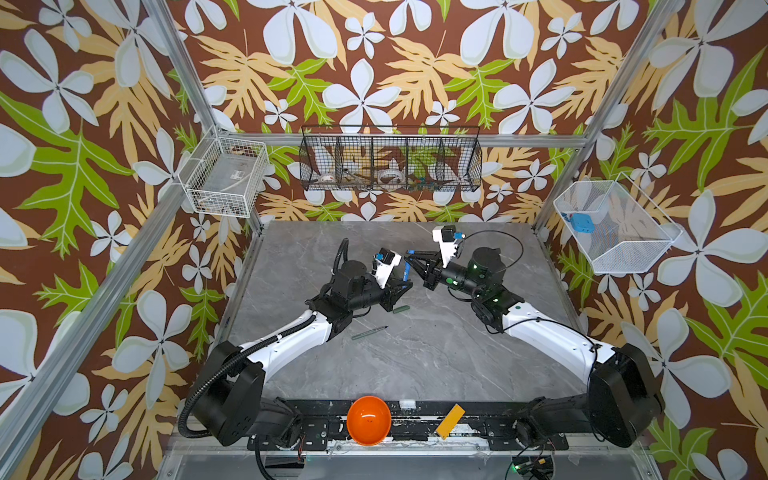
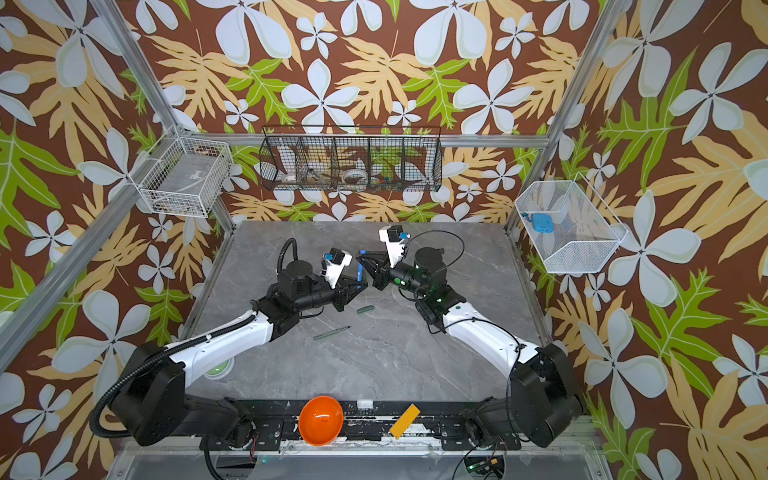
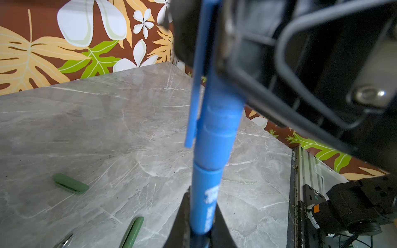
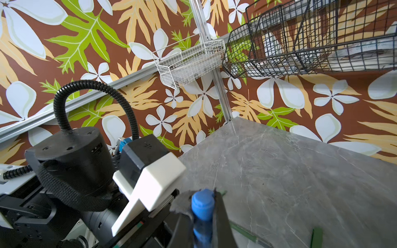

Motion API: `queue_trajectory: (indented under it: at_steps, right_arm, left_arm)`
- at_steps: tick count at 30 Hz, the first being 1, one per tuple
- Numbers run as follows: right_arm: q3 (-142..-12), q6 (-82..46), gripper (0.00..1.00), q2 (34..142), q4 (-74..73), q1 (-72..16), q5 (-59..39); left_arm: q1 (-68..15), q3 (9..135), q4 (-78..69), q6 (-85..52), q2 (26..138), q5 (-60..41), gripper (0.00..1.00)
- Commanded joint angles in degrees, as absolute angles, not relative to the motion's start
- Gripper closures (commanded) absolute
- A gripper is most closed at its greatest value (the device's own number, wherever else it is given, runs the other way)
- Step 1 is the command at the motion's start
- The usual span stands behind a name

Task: Insert the pens into the pen caps

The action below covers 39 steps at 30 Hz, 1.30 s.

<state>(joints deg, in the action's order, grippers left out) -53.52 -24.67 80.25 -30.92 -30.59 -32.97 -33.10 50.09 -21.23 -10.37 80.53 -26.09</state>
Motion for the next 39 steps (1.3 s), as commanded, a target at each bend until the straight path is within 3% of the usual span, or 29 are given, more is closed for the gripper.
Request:
queue_trajectory:
  at_steps: [1,6,8,9,15,25,39]
  right_arm:
    - [-52.7,-26.9,1.0,79.8,-15.5,-31.2,-46.3]
    - [-56.2,-22.3,0.98,76.3,-9.4,-29.4,-46.8]
    - [-57.8,-20.2,0.71,74.3,-6.5,-27.9,-47.3]
    - [-58.7,-18.5,0.63,73.3,-4.3,-27.3,-48.1]
    - [-63.1,-11.9,0.45,72.4,5.4,-26.7,-49.8]
    - [-69.5,-8.7,0.42,79.1,8.8,-26.4,-46.9]
    - [-70.3,-11.7,0.48,80.0,5.4,-25.4,-51.3]
  left_arm:
    - [-31.7,51.1,-51.5,-14.1,79.6,-17.5,1.0]
    - [-32.7,48.5,-45.3,-9.6,79.1,-20.8,1.0]
    - [-33.4,47.4,-41.7,-8.4,79.1,-21.4,1.0]
    - [-33.7,46.5,-40.8,-8.4,79.1,-22.0,1.0]
    - [-34.3,41.1,-42.2,-11.7,79.4,-24.1,1.0]
    - [-37.6,40.9,-41.5,-10.6,81.5,-23.5,1.0]
    - [-37.6,43.3,-38.4,-8.0,83.5,-21.3,1.0]
